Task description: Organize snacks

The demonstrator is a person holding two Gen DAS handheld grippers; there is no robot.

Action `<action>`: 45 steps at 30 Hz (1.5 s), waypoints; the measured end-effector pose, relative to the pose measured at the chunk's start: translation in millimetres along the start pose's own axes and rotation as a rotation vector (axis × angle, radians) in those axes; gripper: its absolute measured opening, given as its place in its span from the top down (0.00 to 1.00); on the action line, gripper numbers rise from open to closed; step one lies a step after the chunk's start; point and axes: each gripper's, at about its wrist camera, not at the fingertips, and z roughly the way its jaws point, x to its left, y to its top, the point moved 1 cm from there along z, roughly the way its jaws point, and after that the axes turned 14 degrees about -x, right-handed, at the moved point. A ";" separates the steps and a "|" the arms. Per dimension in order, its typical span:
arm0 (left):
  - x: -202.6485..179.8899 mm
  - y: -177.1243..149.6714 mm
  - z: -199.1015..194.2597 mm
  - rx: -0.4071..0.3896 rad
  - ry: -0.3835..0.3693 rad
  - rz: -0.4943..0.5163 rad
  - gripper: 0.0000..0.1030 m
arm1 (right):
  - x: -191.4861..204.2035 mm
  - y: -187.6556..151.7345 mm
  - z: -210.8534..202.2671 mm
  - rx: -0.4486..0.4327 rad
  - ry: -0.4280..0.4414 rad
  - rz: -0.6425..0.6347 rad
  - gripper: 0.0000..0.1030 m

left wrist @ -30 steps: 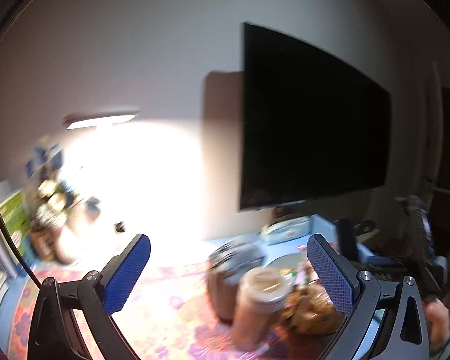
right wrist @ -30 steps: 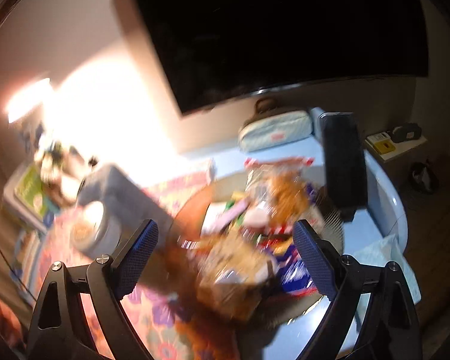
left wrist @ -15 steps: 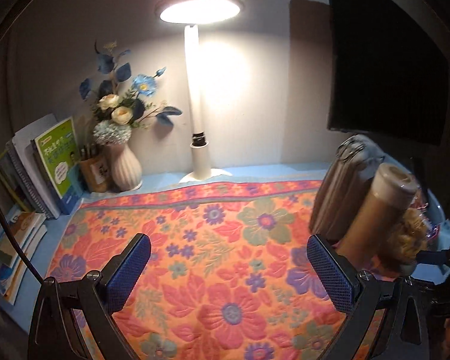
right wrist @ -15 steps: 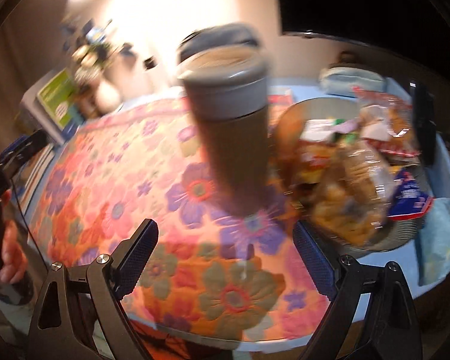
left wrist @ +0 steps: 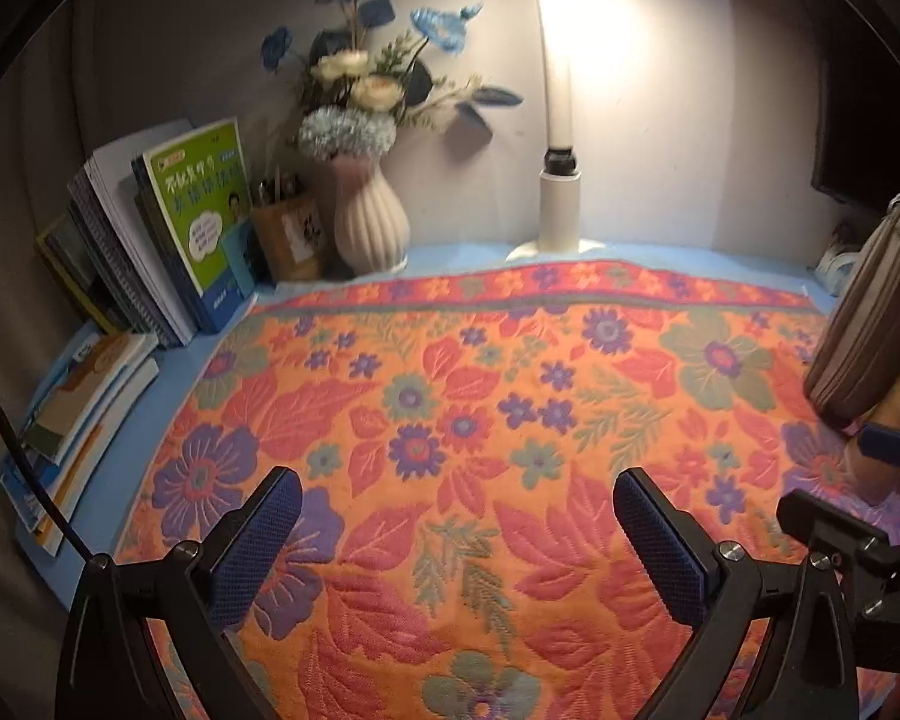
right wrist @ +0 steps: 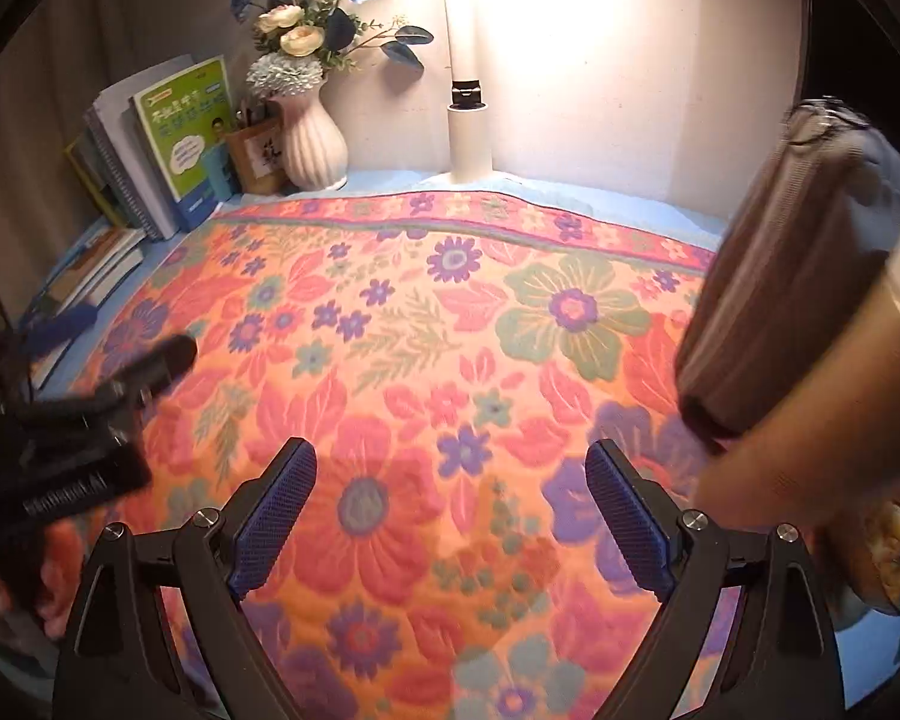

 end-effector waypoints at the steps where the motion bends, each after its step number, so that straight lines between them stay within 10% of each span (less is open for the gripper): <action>1: 1.9 -5.5 6.9 0.008 0.004 -0.010 0.00 | 2.2 -0.7 8.2 -0.009 -0.012 -0.002 0.11; 14: 8.2 -33.8 61.0 0.035 0.005 -0.055 0.00 | 6.9 -19.2 74.2 -0.014 -0.110 0.028 0.11; 45: 30.1 -43.2 69.8 0.055 0.013 -0.184 0.00 | 6.6 -28.2 74.8 -0.005 -0.135 0.036 0.11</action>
